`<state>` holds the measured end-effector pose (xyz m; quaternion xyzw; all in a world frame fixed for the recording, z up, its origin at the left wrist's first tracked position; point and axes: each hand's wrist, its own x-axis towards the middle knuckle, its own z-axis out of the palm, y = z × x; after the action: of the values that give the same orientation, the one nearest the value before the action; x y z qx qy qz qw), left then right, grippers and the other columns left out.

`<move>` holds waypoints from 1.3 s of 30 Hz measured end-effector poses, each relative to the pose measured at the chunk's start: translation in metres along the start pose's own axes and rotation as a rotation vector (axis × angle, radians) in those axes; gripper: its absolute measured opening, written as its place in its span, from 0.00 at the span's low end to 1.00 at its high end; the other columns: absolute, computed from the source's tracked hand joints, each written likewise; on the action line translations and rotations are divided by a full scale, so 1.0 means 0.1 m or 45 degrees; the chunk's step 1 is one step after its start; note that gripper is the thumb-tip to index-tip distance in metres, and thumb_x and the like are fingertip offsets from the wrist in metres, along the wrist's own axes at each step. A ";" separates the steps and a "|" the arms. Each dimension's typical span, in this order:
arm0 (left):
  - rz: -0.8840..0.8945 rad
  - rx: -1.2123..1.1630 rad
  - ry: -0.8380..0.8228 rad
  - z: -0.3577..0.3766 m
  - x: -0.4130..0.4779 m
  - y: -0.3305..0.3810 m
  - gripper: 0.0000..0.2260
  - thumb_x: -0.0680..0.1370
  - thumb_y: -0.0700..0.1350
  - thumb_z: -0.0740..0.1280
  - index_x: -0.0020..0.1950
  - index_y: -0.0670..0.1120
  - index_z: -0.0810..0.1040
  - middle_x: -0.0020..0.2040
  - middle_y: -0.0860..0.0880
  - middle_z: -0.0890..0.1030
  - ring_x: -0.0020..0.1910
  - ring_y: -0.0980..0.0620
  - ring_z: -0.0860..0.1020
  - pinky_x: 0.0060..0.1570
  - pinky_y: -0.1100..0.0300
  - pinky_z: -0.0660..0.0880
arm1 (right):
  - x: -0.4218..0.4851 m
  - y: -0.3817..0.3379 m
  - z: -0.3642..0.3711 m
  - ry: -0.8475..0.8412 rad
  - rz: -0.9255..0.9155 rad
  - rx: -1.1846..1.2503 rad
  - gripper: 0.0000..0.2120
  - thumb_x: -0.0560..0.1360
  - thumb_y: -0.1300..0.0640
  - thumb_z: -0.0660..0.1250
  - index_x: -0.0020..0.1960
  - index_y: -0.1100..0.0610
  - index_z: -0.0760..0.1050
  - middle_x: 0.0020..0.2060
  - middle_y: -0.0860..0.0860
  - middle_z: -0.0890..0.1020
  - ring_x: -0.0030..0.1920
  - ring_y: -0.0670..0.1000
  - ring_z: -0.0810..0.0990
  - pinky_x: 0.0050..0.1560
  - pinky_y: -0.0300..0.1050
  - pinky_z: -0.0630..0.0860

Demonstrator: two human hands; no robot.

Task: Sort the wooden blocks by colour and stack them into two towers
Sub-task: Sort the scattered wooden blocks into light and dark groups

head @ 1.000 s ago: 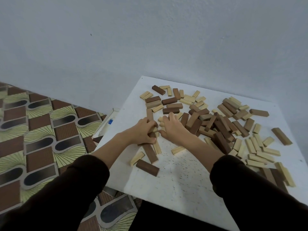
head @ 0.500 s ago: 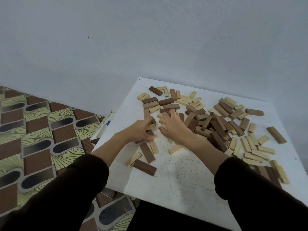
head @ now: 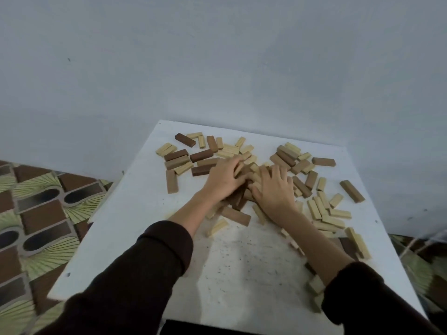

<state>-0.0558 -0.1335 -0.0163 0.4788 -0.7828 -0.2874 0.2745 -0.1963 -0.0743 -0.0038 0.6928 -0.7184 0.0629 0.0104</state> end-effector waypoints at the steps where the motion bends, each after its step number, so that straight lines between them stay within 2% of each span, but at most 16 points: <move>1: 0.001 0.042 -0.065 0.07 0.02 0.00 0.24 0.77 0.50 0.67 0.72 0.48 0.67 0.66 0.45 0.72 0.66 0.46 0.69 0.63 0.52 0.67 | -0.02 0.04 0.03 0.021 -0.019 -0.001 0.24 0.80 0.47 0.56 0.70 0.59 0.63 0.67 0.58 0.66 0.67 0.59 0.64 0.65 0.52 0.61; 4: 0.029 0.160 -0.118 0.19 0.01 -0.03 0.23 0.81 0.51 0.60 0.75 0.46 0.63 0.74 0.44 0.63 0.73 0.46 0.59 0.70 0.55 0.57 | -0.05 0.08 0.13 0.023 -0.090 0.045 0.24 0.81 0.50 0.54 0.73 0.61 0.59 0.71 0.57 0.64 0.71 0.57 0.61 0.70 0.53 0.55; 7: 0.060 0.257 -0.152 0.21 0.00 -0.04 0.24 0.82 0.54 0.56 0.77 0.51 0.56 0.77 0.46 0.56 0.76 0.47 0.52 0.74 0.43 0.51 | -0.07 0.09 0.20 -0.058 -0.094 0.038 0.28 0.82 0.47 0.48 0.77 0.60 0.48 0.77 0.54 0.52 0.76 0.53 0.49 0.74 0.55 0.45; 9: 0.034 0.201 -0.176 0.13 -0.03 -0.02 0.25 0.82 0.54 0.55 0.78 0.55 0.51 0.79 0.48 0.51 0.77 0.49 0.47 0.74 0.43 0.45 | -0.07 0.08 0.22 -0.058 -0.093 0.054 0.29 0.82 0.45 0.47 0.77 0.59 0.47 0.77 0.53 0.50 0.76 0.52 0.46 0.75 0.56 0.43; 12: 0.012 0.128 -0.095 -0.05 -0.10 -0.03 0.25 0.82 0.55 0.54 0.78 0.53 0.51 0.79 0.49 0.50 0.77 0.50 0.46 0.75 0.46 0.46 | -0.04 0.03 0.16 -0.054 -0.118 0.072 0.30 0.81 0.43 0.46 0.77 0.58 0.46 0.77 0.53 0.48 0.77 0.52 0.44 0.74 0.56 0.41; 15: -0.052 0.155 0.024 -0.30 -0.14 -0.24 0.26 0.82 0.54 0.56 0.78 0.49 0.54 0.78 0.48 0.55 0.77 0.50 0.51 0.74 0.47 0.52 | 0.08 -0.06 0.03 -0.021 -0.209 0.094 0.27 0.82 0.45 0.47 0.76 0.58 0.49 0.77 0.53 0.48 0.77 0.53 0.43 0.74 0.56 0.40; 17: -0.147 0.231 0.151 -0.49 -0.17 -0.44 0.27 0.80 0.50 0.62 0.76 0.45 0.58 0.76 0.45 0.60 0.75 0.46 0.57 0.72 0.47 0.58 | 0.24 -0.18 -0.03 -0.007 -0.289 0.117 0.25 0.82 0.47 0.50 0.75 0.57 0.54 0.77 0.53 0.50 0.77 0.54 0.44 0.74 0.57 0.41; 20: -0.384 0.253 0.286 -0.70 -0.26 -0.67 0.26 0.77 0.45 0.66 0.72 0.41 0.63 0.71 0.42 0.65 0.70 0.43 0.63 0.67 0.49 0.65 | 0.52 -0.39 -0.06 -0.078 -0.404 0.150 0.28 0.81 0.49 0.55 0.75 0.59 0.53 0.77 0.54 0.51 0.76 0.55 0.47 0.75 0.54 0.45; 22: -0.609 0.367 0.274 -0.77 -0.32 -0.79 0.27 0.75 0.51 0.69 0.69 0.40 0.65 0.66 0.41 0.67 0.65 0.42 0.65 0.60 0.50 0.67 | 0.72 -0.54 -0.07 -0.147 -0.478 0.175 0.29 0.79 0.50 0.59 0.75 0.59 0.54 0.76 0.54 0.54 0.76 0.55 0.50 0.75 0.52 0.49; 24: -0.723 0.501 0.204 -0.79 -0.37 -0.89 0.31 0.72 0.60 0.70 0.62 0.38 0.67 0.59 0.41 0.68 0.60 0.42 0.66 0.55 0.52 0.68 | 0.87 -0.67 -0.04 -0.229 -0.535 0.187 0.30 0.78 0.52 0.62 0.75 0.59 0.55 0.75 0.54 0.56 0.75 0.55 0.54 0.73 0.51 0.53; 26: -0.724 0.504 0.189 -0.78 -0.37 -1.02 0.30 0.71 0.62 0.70 0.56 0.38 0.68 0.55 0.41 0.69 0.57 0.43 0.68 0.51 0.56 0.65 | 1.03 -0.80 0.01 -0.346 -0.574 0.192 0.31 0.76 0.53 0.64 0.74 0.59 0.56 0.74 0.54 0.57 0.73 0.55 0.57 0.70 0.52 0.60; 30: -0.742 0.357 0.178 -0.81 -0.36 -1.07 0.14 0.77 0.48 0.66 0.52 0.37 0.71 0.53 0.39 0.74 0.51 0.44 0.72 0.44 0.59 0.65 | 1.26 -0.93 0.17 -0.507 -0.606 0.093 0.36 0.72 0.53 0.70 0.73 0.59 0.57 0.72 0.54 0.61 0.70 0.56 0.61 0.67 0.54 0.65; 32: -0.661 0.393 0.229 -0.85 -0.38 -1.02 0.10 0.79 0.45 0.62 0.49 0.38 0.73 0.50 0.40 0.75 0.48 0.45 0.73 0.42 0.59 0.64 | 1.34 -0.97 0.23 -0.535 -0.616 0.007 0.34 0.71 0.53 0.72 0.71 0.59 0.60 0.70 0.55 0.64 0.69 0.57 0.62 0.65 0.55 0.66; 36: -0.468 0.326 0.467 -0.94 -0.37 -0.94 0.05 0.79 0.41 0.62 0.48 0.39 0.74 0.47 0.44 0.72 0.46 0.47 0.72 0.45 0.59 0.68 | 1.41 -1.00 0.27 -0.499 -0.661 -0.077 0.28 0.70 0.55 0.73 0.66 0.58 0.66 0.62 0.54 0.70 0.64 0.56 0.65 0.58 0.53 0.70; 39: -0.396 0.285 0.498 -1.03 -0.19 -0.99 0.07 0.77 0.40 0.66 0.52 0.38 0.74 0.50 0.42 0.73 0.49 0.46 0.72 0.48 0.59 0.69 | 1.42 -0.98 0.27 -0.464 -0.681 -0.109 0.27 0.70 0.54 0.73 0.65 0.59 0.67 0.60 0.54 0.71 0.61 0.55 0.67 0.56 0.51 0.71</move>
<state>0.0828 -0.1730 -0.0197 0.6671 -0.6588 -0.1398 0.3184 -0.1026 -0.2213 -0.0083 0.8557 -0.5030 -0.0974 -0.0730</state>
